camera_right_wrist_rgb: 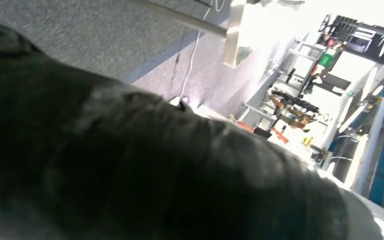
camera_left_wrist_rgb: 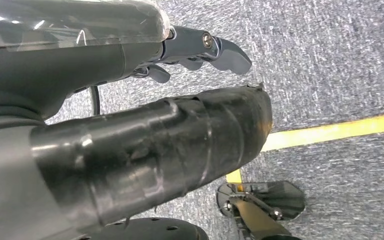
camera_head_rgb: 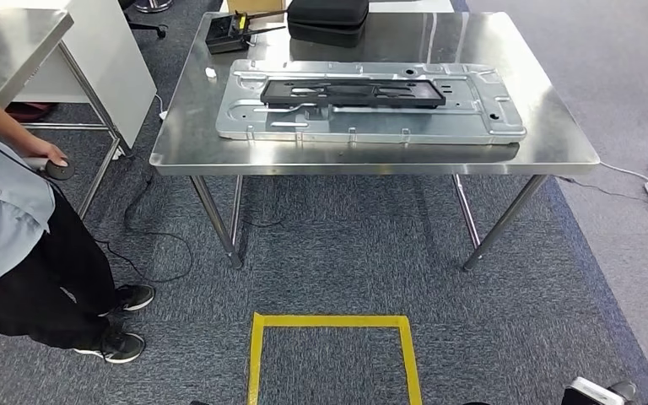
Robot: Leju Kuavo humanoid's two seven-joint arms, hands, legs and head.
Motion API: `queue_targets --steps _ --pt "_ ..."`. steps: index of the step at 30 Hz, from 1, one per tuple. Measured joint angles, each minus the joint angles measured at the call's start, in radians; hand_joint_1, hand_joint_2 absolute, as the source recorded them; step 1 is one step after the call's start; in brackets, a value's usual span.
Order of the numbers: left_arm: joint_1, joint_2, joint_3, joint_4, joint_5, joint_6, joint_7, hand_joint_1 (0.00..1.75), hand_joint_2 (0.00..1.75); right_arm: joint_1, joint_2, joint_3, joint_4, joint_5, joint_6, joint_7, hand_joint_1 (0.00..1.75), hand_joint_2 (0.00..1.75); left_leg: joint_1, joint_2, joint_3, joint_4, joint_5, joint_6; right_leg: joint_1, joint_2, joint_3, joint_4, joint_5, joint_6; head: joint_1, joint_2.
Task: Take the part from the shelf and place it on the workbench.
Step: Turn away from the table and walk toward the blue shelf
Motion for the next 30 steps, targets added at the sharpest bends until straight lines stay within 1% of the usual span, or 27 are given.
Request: queue_targets --steps 1,2,3,4,6,7,8,9,10,11,12,13,14,15,16,17,18,19,21,22,23,24,26,27,28,29,30 --pt "0.0 0.0 0.0 0.0 0.0 0.0 0.0 0.0 0.0 0.0 0.0 -0.003 -0.001 0.0 0.0 0.0 0.0 0.0 -0.001 0.0 -0.01 0.009 0.002 -0.004 0.002 0.0 0.047 -0.072 0.008 -0.003 0.0 0.0" --pt "-0.001 -0.001 0.001 0.0 -0.001 0.0 0.0 0.0 0.0 0.001 0.0 -0.006 -0.002 0.0 0.0 -0.001 0.0 0.0 -0.002 0.0 -0.017 0.016 0.005 -0.009 0.004 0.001 0.079 -0.126 0.007 -0.007 -0.001 0.0" --pt "-0.001 -0.001 0.002 0.0 -0.001 0.0 0.0 0.0 0.0 0.002 0.0 -0.008 -0.004 -0.001 0.0 -0.002 0.0 0.0 -0.003 -0.001 -0.023 0.021 0.009 -0.015 0.007 0.001 0.096 -0.16 0.001 -0.012 -0.001 0.0" --pt "-0.001 -0.001 0.003 0.0 -0.001 0.0 -0.001 0.0 0.0 0.004 0.0 -0.01 -0.006 -0.001 0.0 -0.004 0.0 0.0 -0.004 -0.001 -0.026 0.022 0.014 -0.022 0.01 0.002 0.097 -0.167 0.0 -0.017 -0.001 0.0" --pt "0.0 -0.001 0.007 0.0 -0.002 0.0 -0.002 0.0 0.0 0.007 0.0 -0.013 -0.009 -0.002 0.0 -0.009 0.0 0.0 -0.002 -0.003 -0.032 0.027 0.015 -0.035 0.007 0.001 0.085 -0.17 0.011 -0.032 0.0 0.0" --pt "0.0 -0.001 0.008 0.0 -0.002 -0.001 -0.003 0.0 0.0 0.007 0.0 -0.014 -0.01 -0.001 0.0 -0.012 0.0 0.0 -0.001 -0.005 -0.04 0.044 -0.004 -0.041 0.005 -0.001 0.077 -0.173 0.019 -0.042 -0.001 0.0" --pt "0.001 -0.001 0.009 0.0 -0.002 -0.001 -0.004 0.0 0.0 0.008 0.0 -0.014 -0.011 -0.001 0.0 -0.013 0.0 0.0 0.0 -0.007 -0.054 0.077 -0.039 -0.045 0.003 -0.002 0.067 -0.175 0.028 -0.051 -0.002 0.0" --pt "0.001 -0.001 0.009 0.0 -0.002 -0.001 -0.004 0.0 0.0 0.008 0.0 -0.014 -0.012 0.0 0.0 -0.015 0.0 0.0 0.002 -0.008 -0.071 0.128 -0.086 -0.049 0.003 -0.003 0.058 -0.175 0.035 -0.056 -0.003 0.0" --pt "0.001 -0.001 0.01 0.0 -0.002 -0.001 -0.005 0.0 0.0 0.009 0.0 -0.014 -0.013 0.0 0.0 -0.015 0.0 0.0 0.003 -0.008 -0.089 0.191 -0.132 -0.051 0.004 -0.004 0.047 -0.174 0.043 -0.059 -0.004 0.0" --pt "0.002 -0.001 0.01 0.0 -0.002 -0.001 -0.005 0.0 0.0 0.009 0.0 -0.014 -0.013 0.001 0.0 -0.015 0.0 0.0 0.003 -0.008 -0.101 0.248 -0.162 -0.053 0.006 -0.004 0.037 -0.173 0.05 -0.059 -0.004 0.0" --pt "0.002 -0.001 0.01 0.0 -0.002 -0.001 -0.006 0.0 0.0 0.009 0.0 -0.014 -0.013 0.001 0.0 -0.015 0.0 0.0 0.004 -0.008 -0.104 0.285 -0.172 -0.054 0.007 -0.004 0.026 -0.171 0.058 -0.059 -0.004 0.0" --pt "0.002 -0.001 0.01 0.0 -0.002 -0.001 -0.006 0.0 0.0 0.01 0.0 -0.014 -0.013 0.001 0.0 -0.015 0.0 0.0 0.004 -0.008 -0.089 0.289 -0.159 -0.053 0.008 -0.004 0.017 -0.168 0.064 -0.058 -0.004 0.0" --pt "0.002 -0.001 0.01 0.0 -0.002 -0.001 -0.005 0.0 0.0 0.01 0.0 -0.014 -0.013 0.001 0.0 -0.015 0.0 0.0 0.003 -0.008 -0.056 0.255 -0.132 -0.05 0.009 -0.004 0.008 -0.165 0.07 -0.056 -0.004 0.0" --pt "0.001 -0.001 0.01 0.0 -0.003 -0.001 -0.005 0.0 0.0 0.01 0.0 -0.014 -0.013 0.002 0.0 -0.015 0.0 0.0 0.003 -0.008 -0.008 0.19 -0.104 -0.045 0.01 -0.004 0.0 -0.161 0.076 -0.055 -0.004 0.0" --pt "0.0 0.0 0.01 0.0 -0.003 -0.001 -0.005 0.0 0.0 0.01 0.0 -0.014 -0.013 0.002 0.0 -0.015 0.0 0.0 0.001 -0.009 0.044 0.113 -0.09 -0.039 0.012 -0.003 -0.006 -0.158 0.081 -0.051 -0.004 0.0" --pt "0.0 0.0 0.01 0.0 -0.003 0.0 -0.005 0.0 0.0 0.011 0.0 -0.014 -0.013 0.003 0.0 -0.016 0.0 0.0 -0.002 -0.009 0.083 0.05 -0.086 -0.033 0.012 -0.003 -0.011 -0.155 0.086 -0.047 -0.004 0.0" --pt "-0.001 0.0 0.01 0.0 -0.003 0.0 -0.005 0.0 0.0 0.011 0.0 -0.014 -0.013 0.004 0.0 -0.016 0.0 0.0 -0.005 -0.009 0.106 0.008 -0.088 -0.029 0.013 -0.003 -0.015 -0.153 0.091 -0.042 -0.004 0.0" --pt "-0.001 0.001 0.011 0.0 -0.003 0.0 -0.005 0.0 0.0 0.011 0.0 -0.014 -0.013 0.004 0.0 -0.016 0.0 0.0 -0.008 -0.01 0.112 -0.01 -0.093 -0.026 0.012 -0.004 -0.017 -0.153 0.097 -0.035 -0.004 0.0" --pt "-0.001 0.0 0.011 0.0 -0.002 0.0 -0.005 0.0 0.0 0.011 -0.001 -0.014 -0.014 0.006 0.0 -0.016 0.0 0.0 -0.007 -0.008 0.104 -0.017 -0.082 -0.017 0.011 -0.003 -0.019 -0.153 0.104 -0.023 -0.004 0.0" --pt "0.0 0.0 0.012 0.0 -0.002 0.0 -0.005 0.0 0.0 0.012 -0.001 -0.014 -0.015 0.006 0.0 -0.016 0.0 0.0 -0.005 -0.006 0.1 -0.021 -0.073 -0.01 0.01 -0.002 -0.024 -0.144 0.094 -0.018 -0.003 0.0" --pt "0.0 0.0 0.012 0.0 -0.002 0.0 -0.005 0.0 0.0 0.013 -0.001 -0.014 -0.016 0.006 0.0 -0.016 0.0 0.0 -0.002 -0.004 0.093 -0.026 -0.063 -0.002 0.01 -0.001 -0.034 -0.119 0.066 -0.013 -0.003 0.0" --pt "0.0 0.0 0.012 0.0 -0.001 -0.001 -0.005 0.0 0.0 0.014 -0.001 -0.015 -0.018 0.006 0.0 -0.016 0.0 0.0 0.0 -0.002 0.083 -0.029 -0.052 0.005 0.009 0.001 -0.051 -0.073 0.025 -0.009 -0.002 0.0" --pt "-0.001 0.0 0.012 0.0 -0.001 -0.002 -0.005 0.0 0.0 0.015 -0.001 -0.016 -0.018 0.006 0.0 -0.016 0.0 0.0 -0.002 0.0 0.06 -0.025 -0.037 0.012 0.007 0.002 -0.09 0.052 -0.061 -0.002 -0.001 0.0" --pt "-0.001 0.0 0.012 0.0 -0.001 -0.003 -0.005 0.0 0.0 0.016 -0.001 -0.016 -0.018 0.006 0.0 -0.016 0.0 0.0 -0.002 0.001 0.049 -0.022 -0.031 0.011 0.006 0.002 -0.098 0.1 -0.079 0.0 -0.001 0.0" --pt "0.0 0.0 0.012 0.0 -0.001 -0.003 -0.005 0.0 0.0 0.017 -0.001 -0.017 -0.018 0.005 0.0 -0.016 0.0 0.0 -0.002 0.001 0.038 -0.017 -0.025 0.01 0.004 0.002 -0.091 0.117 -0.073 0.002 -0.002 0.0" --pt "0.001 0.0 0.012 0.0 -0.001 -0.003 -0.005 0.0 0.0 0.018 -0.001 -0.017 -0.019 0.002 0.0 -0.017 0.0 0.0 -0.002 0.001 0.028 -0.011 -0.02 0.008 0.002 0.001 -0.066 0.096 -0.051 0.003 -0.002 0.0" --pt "0.001 0.0 0.013 0.0 -0.001 -0.003 -0.005 0.0 0.0 0.019 -0.001 -0.018 -0.02 -0.001 0.001 -0.017 0.0 0.0 -0.002 0.001 0.017 -0.003 -0.017 0.006 0.001 0.001 -0.021 0.037 -0.021 0.002 -0.002 0.0"
